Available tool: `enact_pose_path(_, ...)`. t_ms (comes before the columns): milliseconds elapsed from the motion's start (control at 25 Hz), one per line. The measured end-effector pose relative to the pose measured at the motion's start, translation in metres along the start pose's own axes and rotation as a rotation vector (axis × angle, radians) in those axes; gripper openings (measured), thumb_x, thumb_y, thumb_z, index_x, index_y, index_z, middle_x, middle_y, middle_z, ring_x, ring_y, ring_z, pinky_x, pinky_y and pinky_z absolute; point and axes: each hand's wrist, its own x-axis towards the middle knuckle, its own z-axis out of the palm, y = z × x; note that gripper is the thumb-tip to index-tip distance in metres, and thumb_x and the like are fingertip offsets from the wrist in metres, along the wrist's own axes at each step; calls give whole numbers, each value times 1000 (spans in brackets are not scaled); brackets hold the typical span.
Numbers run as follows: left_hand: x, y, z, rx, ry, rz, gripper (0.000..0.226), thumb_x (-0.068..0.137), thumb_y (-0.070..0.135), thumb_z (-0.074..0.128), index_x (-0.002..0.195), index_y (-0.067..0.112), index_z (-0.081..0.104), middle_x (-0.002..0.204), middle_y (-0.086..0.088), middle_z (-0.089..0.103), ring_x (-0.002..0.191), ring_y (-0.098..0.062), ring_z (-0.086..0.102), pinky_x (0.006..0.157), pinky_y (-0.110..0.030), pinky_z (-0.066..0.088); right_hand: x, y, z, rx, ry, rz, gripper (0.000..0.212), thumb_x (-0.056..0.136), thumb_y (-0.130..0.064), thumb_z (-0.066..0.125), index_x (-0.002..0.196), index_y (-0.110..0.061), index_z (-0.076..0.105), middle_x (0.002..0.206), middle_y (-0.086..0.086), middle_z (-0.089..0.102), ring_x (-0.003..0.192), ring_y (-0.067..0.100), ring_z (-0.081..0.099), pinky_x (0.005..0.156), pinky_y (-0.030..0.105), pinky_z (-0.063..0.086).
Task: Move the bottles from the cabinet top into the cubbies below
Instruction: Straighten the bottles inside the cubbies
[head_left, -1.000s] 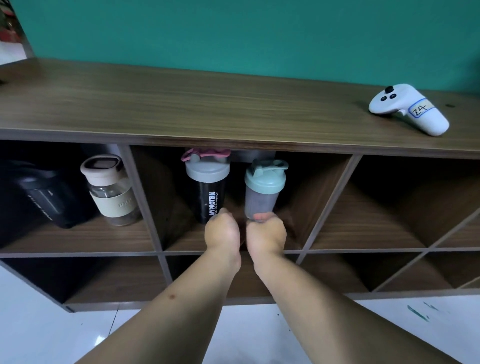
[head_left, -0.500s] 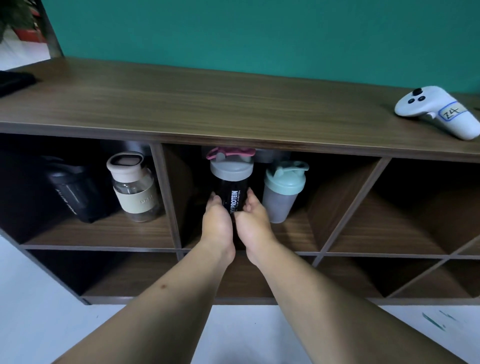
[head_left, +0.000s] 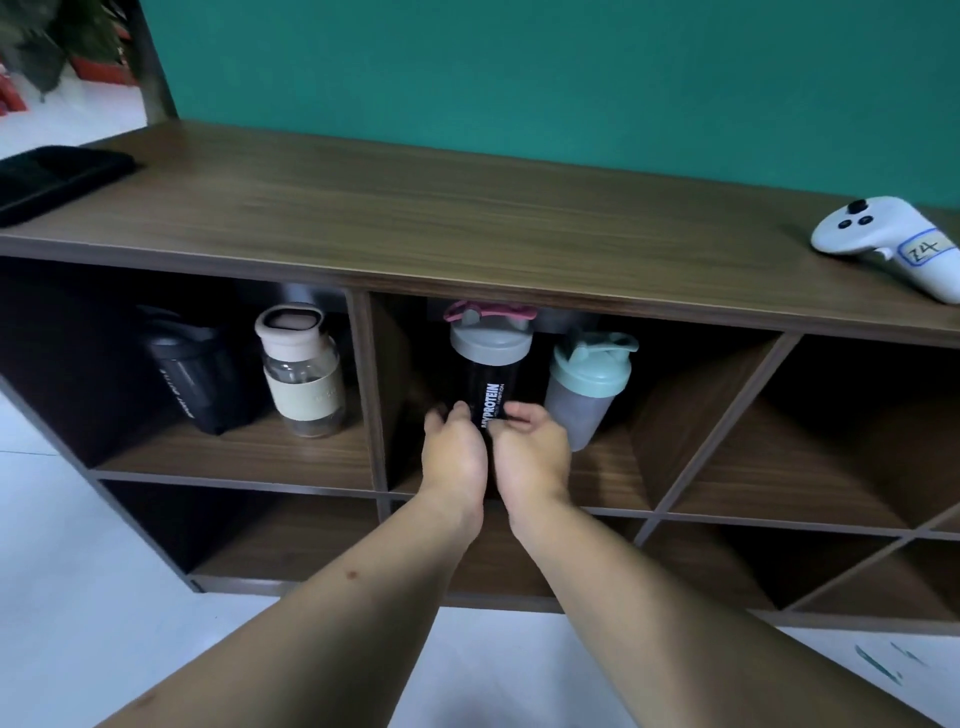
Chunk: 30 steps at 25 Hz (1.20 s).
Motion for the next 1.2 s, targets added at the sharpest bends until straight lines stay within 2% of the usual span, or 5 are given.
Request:
enact_pose_path(120,-13,-6,-31,186,79,36,59,72,63,41,95,17,70,108,-14,78,103,-38,72,98,-55,55,-29,-1,9,-130,-48,-32,30,79,-35,66,67,-7,64,54,0,59,55,19,53,57,37,46)
enact_pose_path(400,-28,35,-150,141,482,-4,58,96,48,34,91,5,72,104,-15,76,104,-40,68,104,-50,49,-110,10,95,-322,-374,-193,24,86,-36,63,88,-15,73,76,2,73,77,23,71,82,51,60)
enact_pose_path(680,0,90,-160,-178,139,90,59,114,33,16,157,1,41,161,-29,40,143,-33,45,120,-39,30,-94,-23,188,-133,-291,-70,91,74,-31,70,153,-48,30,140,-1,65,114,21,68,99,44,56)
enact_pose_path(960,59,75,-178,-341,56,-105,46,109,50,30,103,22,66,77,2,79,90,-21,69,99,-40,47,-73,-22,206,-44,-225,8,101,72,-16,69,158,-42,23,135,4,67,110,25,69,95,38,56)
enact_pose_path(1200,55,77,-176,-327,30,-161,55,108,55,27,116,21,69,94,-10,84,106,-33,72,96,-44,51,-66,-18,210,-9,-192,13,112,64,-18,68,157,-49,16,134,2,69,107,24,72,99,46,57)
